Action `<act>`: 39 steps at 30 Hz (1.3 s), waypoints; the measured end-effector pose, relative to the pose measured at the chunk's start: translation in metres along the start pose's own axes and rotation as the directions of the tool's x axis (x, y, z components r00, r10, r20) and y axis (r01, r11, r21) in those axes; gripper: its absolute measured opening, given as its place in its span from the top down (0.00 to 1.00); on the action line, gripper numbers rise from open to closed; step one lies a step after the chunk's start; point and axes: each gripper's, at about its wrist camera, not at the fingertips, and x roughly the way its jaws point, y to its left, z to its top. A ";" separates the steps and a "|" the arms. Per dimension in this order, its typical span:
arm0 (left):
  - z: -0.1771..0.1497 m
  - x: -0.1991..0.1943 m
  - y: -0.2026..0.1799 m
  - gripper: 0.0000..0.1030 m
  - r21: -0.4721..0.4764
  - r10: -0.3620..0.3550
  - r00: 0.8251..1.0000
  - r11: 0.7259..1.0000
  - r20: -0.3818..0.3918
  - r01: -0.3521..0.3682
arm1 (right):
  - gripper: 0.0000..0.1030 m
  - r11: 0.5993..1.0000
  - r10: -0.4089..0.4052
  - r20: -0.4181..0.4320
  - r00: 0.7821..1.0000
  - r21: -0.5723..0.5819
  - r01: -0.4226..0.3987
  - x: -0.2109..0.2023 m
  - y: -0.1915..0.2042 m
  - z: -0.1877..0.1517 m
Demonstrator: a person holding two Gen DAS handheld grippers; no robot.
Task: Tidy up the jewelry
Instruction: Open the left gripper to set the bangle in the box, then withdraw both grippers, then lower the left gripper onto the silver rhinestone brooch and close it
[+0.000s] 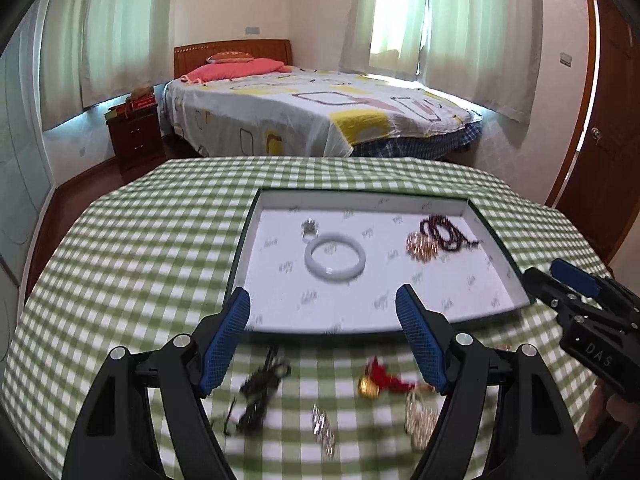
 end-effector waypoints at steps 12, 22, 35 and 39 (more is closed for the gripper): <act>-0.063 -0.007 0.004 0.29 -0.020 0.025 0.995 0.999 -0.096 -0.027 | 0.45 0.999 -0.033 -0.069 0.997 0.012 0.034 -0.017 -0.014 -0.059; -0.083 0.002 0.006 0.29 -0.011 0.050 0.991 0.999 -0.122 -0.051 | 0.45 0.999 -0.027 -0.107 0.994 0.016 0.028 -0.014 -0.014 -0.083; -0.087 0.021 0.009 0.49 0.006 0.033 0.986 0.999 -0.166 -0.033 | 0.45 1.000 -0.019 -0.115 0.993 0.008 0.020 -0.011 -0.009 -0.085; -0.088 0.021 0.009 0.62 0.017 0.034 0.986 0.999 -0.162 -0.032 | 0.45 1.000 -0.017 -0.117 0.993 0.008 0.018 -0.010 -0.008 -0.086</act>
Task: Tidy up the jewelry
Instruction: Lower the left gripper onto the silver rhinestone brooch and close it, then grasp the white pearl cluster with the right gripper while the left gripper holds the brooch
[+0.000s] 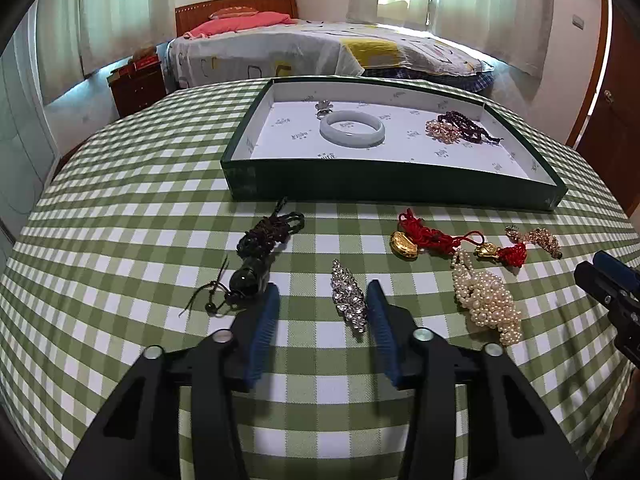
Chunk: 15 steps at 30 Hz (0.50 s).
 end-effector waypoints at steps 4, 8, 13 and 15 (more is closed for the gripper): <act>0.000 0.000 0.002 0.76 0.010 -0.002 1.000 1.000 0.009 0.002 | 0.45 1.000 0.001 0.000 1.000 -0.001 -0.001 0.001 0.001 0.000; 0.000 -0.001 0.005 0.88 0.002 -0.020 1.000 1.000 0.014 0.020 | 0.45 1.000 0.006 0.005 1.000 -0.008 -0.006 0.000 0.005 0.001; -0.002 -0.003 0.009 0.88 -0.008 -0.019 1.000 1.000 0.014 0.019 | 0.45 0.999 0.025 0.018 1.000 -0.026 -0.024 -0.002 0.015 0.005; -0.003 -0.006 0.012 0.88 -0.012 -0.015 1.000 1.000 0.014 0.015 | 0.45 0.999 0.036 0.021 0.999 -0.034 -0.035 -0.002 0.020 0.006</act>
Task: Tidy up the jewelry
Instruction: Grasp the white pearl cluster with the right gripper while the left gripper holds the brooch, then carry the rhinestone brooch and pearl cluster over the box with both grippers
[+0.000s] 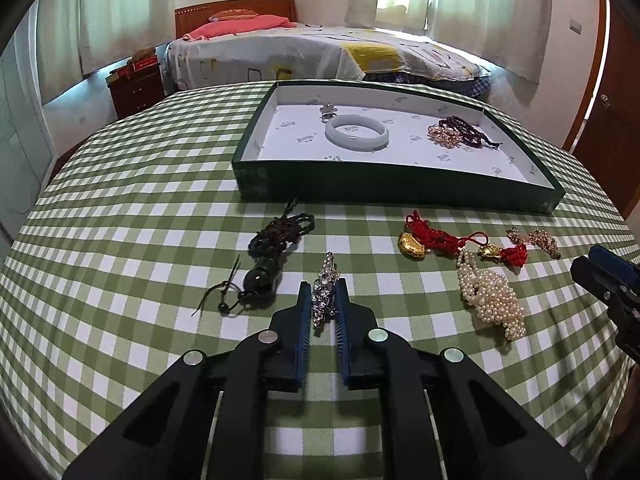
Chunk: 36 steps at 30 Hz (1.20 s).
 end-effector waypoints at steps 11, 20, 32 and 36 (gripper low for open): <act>-0.008 -0.019 0.028 0.88 -0.029 0.073 0.997 0.997 0.017 -0.072 | 0.45 0.994 0.084 -0.015 0.996 -0.074 -0.084 0.016 0.042 0.002; -0.013 -0.025 0.053 0.88 -0.082 0.117 0.993 0.990 0.009 -0.115 | 0.45 0.987 0.111 -0.062 0.992 -0.110 -0.118 0.038 0.066 -0.002; -0.013 -0.026 0.047 0.88 -0.067 0.102 0.995 0.993 0.014 -0.101 | 0.81 0.983 0.133 -0.082 0.988 -0.114 -0.142 0.038 0.065 -0.005; -0.013 -0.027 0.043 0.88 -0.060 0.098 0.995 0.993 0.018 -0.097 | 0.83 0.985 0.127 -0.070 0.989 -0.107 -0.134 0.032 0.061 -0.005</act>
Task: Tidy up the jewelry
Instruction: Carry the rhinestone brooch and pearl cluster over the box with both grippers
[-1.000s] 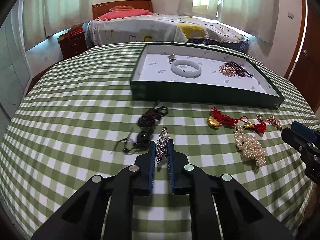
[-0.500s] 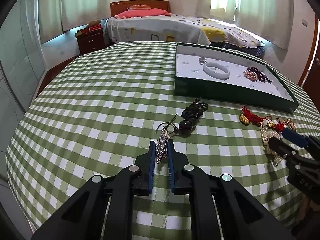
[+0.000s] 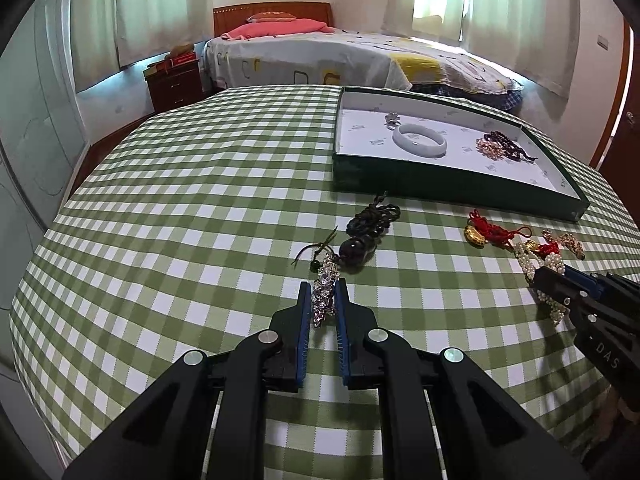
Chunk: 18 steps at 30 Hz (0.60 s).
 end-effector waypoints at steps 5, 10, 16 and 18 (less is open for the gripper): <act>0.000 -0.005 -0.005 0.88 0.009 -0.008 1.000 1.000 0.012 0.008 | 0.84 1.000 -0.002 0.017 1.000 0.018 0.001 -0.011 -0.006 -0.002; 0.002 -0.011 -0.011 0.88 0.020 -0.021 0.999 1.000 0.028 0.021 | 0.84 1.000 -0.005 0.042 0.999 0.031 0.004 -0.024 -0.011 -0.001; 0.006 -0.018 -0.022 0.88 0.038 -0.042 0.998 0.998 0.043 0.040 | 0.84 0.999 -0.011 0.064 0.998 0.044 0.008 -0.035 -0.017 0.000; 0.008 -0.019 -0.025 0.88 0.043 -0.048 0.998 0.998 0.048 0.046 | 0.84 0.999 -0.013 0.074 0.997 0.049 0.009 -0.039 -0.019 0.001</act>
